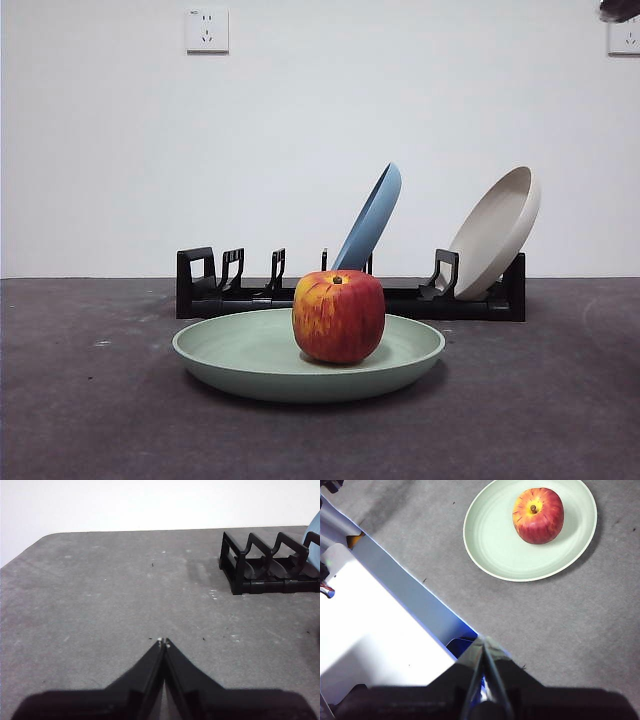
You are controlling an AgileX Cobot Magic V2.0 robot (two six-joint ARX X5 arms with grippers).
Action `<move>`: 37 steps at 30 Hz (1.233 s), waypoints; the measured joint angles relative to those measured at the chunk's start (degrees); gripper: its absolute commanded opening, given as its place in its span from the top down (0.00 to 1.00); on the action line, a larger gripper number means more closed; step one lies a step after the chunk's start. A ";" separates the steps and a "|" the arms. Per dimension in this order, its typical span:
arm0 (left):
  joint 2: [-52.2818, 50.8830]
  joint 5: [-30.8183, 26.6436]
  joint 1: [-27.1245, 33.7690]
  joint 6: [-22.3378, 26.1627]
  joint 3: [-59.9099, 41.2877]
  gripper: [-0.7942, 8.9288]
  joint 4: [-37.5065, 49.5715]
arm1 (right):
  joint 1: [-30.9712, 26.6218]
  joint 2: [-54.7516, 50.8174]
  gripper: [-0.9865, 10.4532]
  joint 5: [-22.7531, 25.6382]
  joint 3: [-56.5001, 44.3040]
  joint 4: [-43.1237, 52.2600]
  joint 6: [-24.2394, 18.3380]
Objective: Take the green plate from the plate rack,put the plate on the table,take the apple from the table,put the apple in the plate
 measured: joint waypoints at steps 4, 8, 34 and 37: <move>0.00 0.02 0.00 0.00 0.00 0.92 0.00 | 0.00 0.00 0.91 0.00 0.00 0.00 0.00; 0.00 0.00 0.00 0.00 0.00 0.92 0.00 | 0.00 0.00 0.91 0.00 0.00 0.00 0.00; 0.00 0.02 0.04 0.00 0.00 0.92 0.00 | -24.44 -14.99 0.91 -0.15 -2.47 8.66 -9.53; 0.00 0.02 0.04 0.00 0.00 0.92 0.00 | -30.03 -21.16 0.91 -0.15 -7.80 16.41 -8.98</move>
